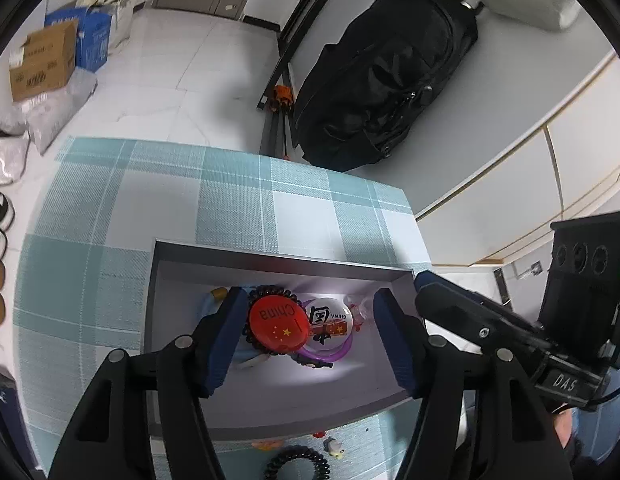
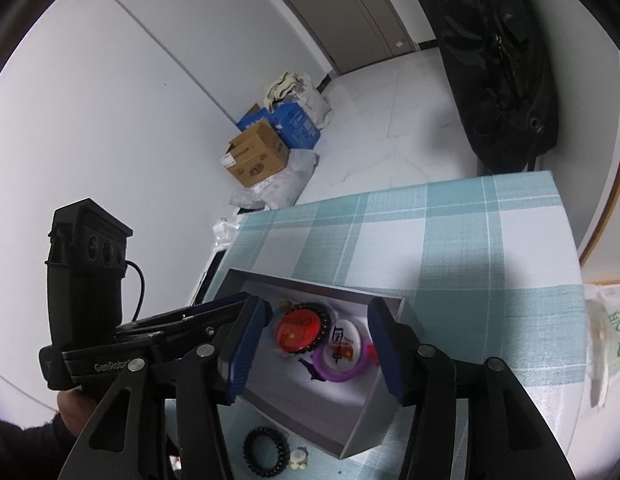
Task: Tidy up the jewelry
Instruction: 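Lower both badges into the grey box and open both tools, then move the left tool over the black bead bracelet and close on it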
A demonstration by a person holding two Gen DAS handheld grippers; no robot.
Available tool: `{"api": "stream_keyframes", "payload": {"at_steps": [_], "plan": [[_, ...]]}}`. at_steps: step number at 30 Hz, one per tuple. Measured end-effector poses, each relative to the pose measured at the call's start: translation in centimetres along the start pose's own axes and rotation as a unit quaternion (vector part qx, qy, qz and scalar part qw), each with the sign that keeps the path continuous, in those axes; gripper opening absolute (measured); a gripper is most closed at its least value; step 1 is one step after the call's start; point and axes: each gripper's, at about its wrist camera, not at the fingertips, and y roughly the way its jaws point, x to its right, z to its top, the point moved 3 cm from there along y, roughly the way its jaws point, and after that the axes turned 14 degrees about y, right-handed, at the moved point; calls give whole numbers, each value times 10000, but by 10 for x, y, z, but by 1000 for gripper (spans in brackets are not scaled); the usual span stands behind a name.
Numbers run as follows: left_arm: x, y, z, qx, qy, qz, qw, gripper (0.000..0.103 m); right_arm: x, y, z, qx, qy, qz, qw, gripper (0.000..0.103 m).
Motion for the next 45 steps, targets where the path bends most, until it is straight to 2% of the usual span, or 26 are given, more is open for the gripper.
{"api": "stream_keyframes", "payload": {"at_steps": [10,18,27,38,45], "plan": [[13,-14,-7,104,257,266,9993,61,-3,-16,-5,246,-63,-95,9996,73],[23,-31,-15,335,511,539,9967,63,-8,-26,-13,404,-220,-189,9988,82],[28,-47,-29,572,663,800,9929,69,-18,-33,-24,540,-494,-239,9970,86],[30,-69,-54,698,609,662,9935,70,-25,-41,-53,555,-674,-375,9955,91],[34,-68,-74,502,588,609,9951,70,-24,-45,-68,589,-791,-546,9936,93]]}}
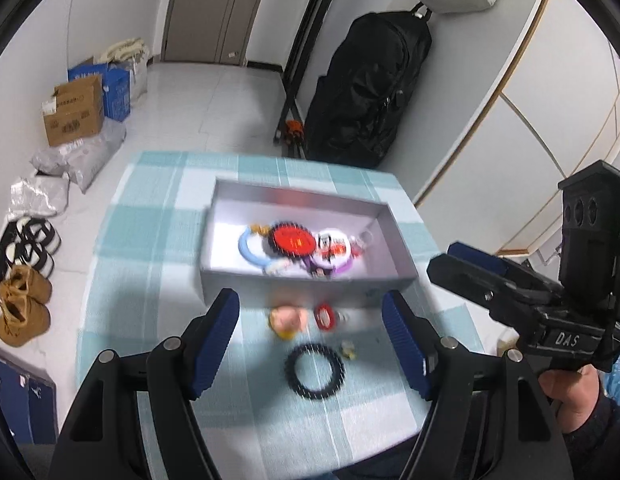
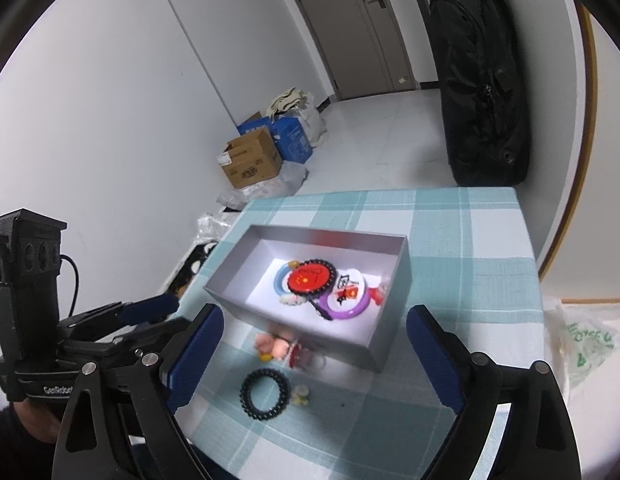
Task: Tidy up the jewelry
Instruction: 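Move the left tool over the black bead bracelet and close on it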
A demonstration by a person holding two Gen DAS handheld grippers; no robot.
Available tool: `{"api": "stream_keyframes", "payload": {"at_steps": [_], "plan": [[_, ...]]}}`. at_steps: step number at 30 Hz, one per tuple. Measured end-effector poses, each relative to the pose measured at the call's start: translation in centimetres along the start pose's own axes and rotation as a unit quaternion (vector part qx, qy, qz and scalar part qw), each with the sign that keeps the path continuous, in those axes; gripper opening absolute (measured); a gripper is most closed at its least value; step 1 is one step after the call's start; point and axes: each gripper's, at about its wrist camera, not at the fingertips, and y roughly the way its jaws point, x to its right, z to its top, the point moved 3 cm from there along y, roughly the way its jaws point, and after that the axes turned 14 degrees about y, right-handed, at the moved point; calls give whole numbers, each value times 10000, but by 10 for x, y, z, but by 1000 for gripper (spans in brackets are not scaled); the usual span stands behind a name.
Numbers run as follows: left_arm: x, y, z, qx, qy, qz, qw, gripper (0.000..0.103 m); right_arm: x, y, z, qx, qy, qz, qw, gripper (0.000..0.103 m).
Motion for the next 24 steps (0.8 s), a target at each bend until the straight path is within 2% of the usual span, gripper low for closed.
{"api": "stream_keyframes", "payload": {"at_steps": [5,9,16,19,24], "plan": [[2,6,-12,-241,-6,-39,9997,70,4,-5,-7,23,-29,-180,9998,94],[6,11,-22,-434,87,-53,9990,70,10,-6,-13,-32,23,-298,9995,99],[20,33,-40,-946,470,52,9944,70,20,-5,-21,-190,115,-460,9987,101],[24,43,-46,-1178,471,3,9919,70,22,-7,-25,-233,122,-496,9984,101],[23,49,-47,-1260,405,61,9912,70,23,-11,-27,-219,93,-548,9982,101]]}}
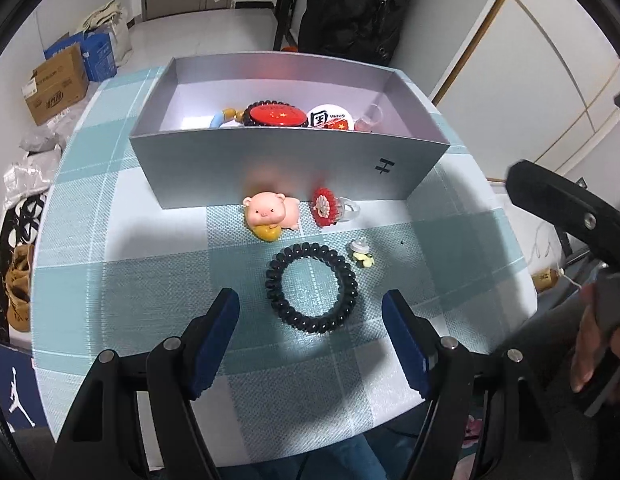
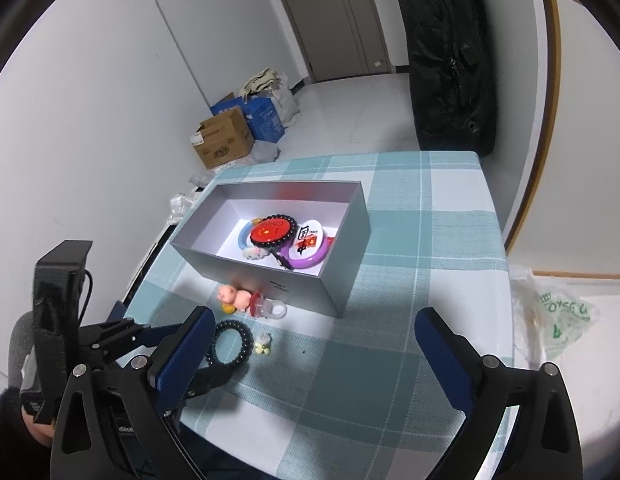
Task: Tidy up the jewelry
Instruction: 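Move the left tool over the black bead bracelet and close on it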
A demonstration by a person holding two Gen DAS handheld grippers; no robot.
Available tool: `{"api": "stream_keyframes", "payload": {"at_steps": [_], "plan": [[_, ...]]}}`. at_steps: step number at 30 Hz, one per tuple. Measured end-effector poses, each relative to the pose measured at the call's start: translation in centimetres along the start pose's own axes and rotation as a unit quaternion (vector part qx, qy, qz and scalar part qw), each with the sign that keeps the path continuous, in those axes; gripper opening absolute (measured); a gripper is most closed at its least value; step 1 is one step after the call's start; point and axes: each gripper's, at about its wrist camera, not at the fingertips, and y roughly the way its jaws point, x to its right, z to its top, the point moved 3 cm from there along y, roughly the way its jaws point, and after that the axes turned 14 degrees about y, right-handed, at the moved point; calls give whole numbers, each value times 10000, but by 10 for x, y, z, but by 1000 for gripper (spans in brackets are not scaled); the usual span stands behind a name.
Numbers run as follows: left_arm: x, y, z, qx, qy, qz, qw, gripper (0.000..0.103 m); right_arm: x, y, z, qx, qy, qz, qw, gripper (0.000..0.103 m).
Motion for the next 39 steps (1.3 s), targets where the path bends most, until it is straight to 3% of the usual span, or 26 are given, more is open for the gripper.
{"api": "stream_keyframes", "payload": {"at_steps": [8,19,23,27,34,39], "plan": [[9,6,2,-46,267,521,9983,70,11,-7,2,38,209,10,9998,101],[11,8,-1,-33,387,629,9973,69,14,-10,5,53,292,28,9996,101],[11,8,0,-109,519,829,9951,52,14,-10,5,56,304,10,9995,101],[16,8,0,-149,589,842,9946,41,18,-9,5,29,386,-24,9992,101],[11,5,2,-213,386,648,9969,38,24,-9,6,42,523,-115,9986,101],[1,-9,8,9,110,431,9990,37,23,-5,3,-60,497,-156,9986,101]]}}
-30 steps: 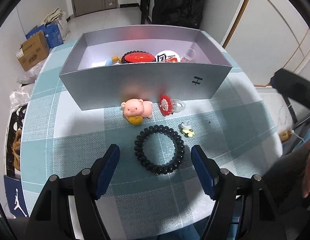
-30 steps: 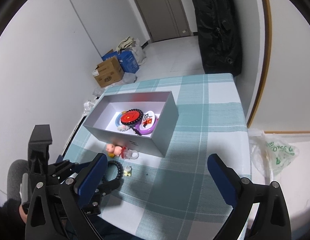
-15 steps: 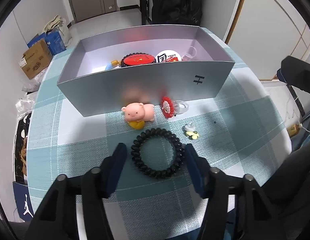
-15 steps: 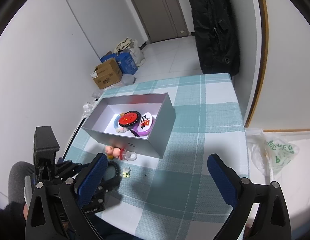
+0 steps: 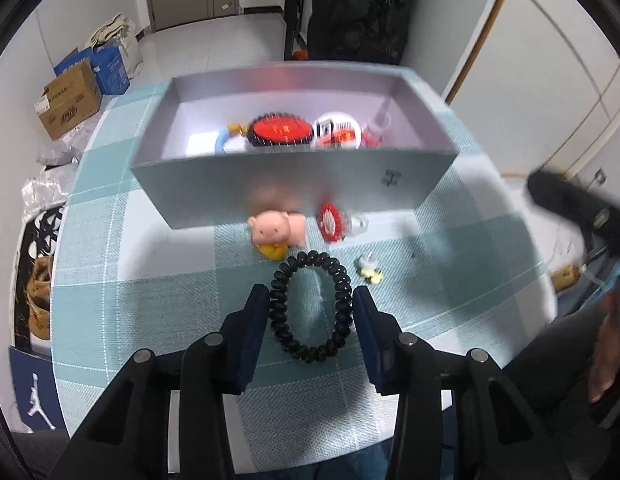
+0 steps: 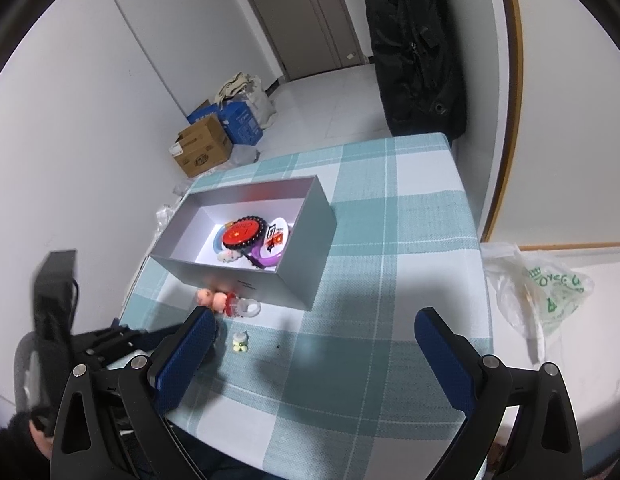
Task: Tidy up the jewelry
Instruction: 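Move the left tool over the black bead bracelet and close on it, then lift the black bead bracelet with the left tool while the right tool grasps the small white charm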
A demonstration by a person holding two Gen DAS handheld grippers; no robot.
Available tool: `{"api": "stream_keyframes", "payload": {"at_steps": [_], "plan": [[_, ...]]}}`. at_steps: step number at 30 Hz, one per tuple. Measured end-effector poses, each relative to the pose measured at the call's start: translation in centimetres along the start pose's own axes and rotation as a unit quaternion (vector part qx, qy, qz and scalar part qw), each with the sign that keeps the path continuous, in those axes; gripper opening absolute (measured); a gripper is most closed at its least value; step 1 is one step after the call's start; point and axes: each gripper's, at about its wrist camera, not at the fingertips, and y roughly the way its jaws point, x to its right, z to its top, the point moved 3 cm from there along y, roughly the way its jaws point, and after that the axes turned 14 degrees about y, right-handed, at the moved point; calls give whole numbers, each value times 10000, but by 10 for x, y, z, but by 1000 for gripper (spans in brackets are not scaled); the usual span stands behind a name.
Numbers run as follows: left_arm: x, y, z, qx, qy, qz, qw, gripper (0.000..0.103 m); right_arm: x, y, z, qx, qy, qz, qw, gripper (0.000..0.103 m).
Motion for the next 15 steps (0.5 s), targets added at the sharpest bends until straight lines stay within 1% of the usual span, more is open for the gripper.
{"api": "stream_keyframes", "payload": {"at_steps": [4,7,11,14,15], "plan": [[-9,-23,5,375,-225,-167,9989,37,-4,5,-4,-136,-72,10,9999,101],[-13,-37,10,631,-340,-227,9972,37,-11,9,-8,-130,-272,-121,9995,101],[-29,-52,19,960,-552,-337,9933,37,-17,19,-13,-293,-418,-144,9986,100],[-36,-60,19,1151,-693,-404,9901,37,-23,26,-18,-374,-573,-209,9974,100],[-41,-62,21,1214,-740,-426,9889,37,-25,28,-20,-398,-638,-223,9969,98]]}}
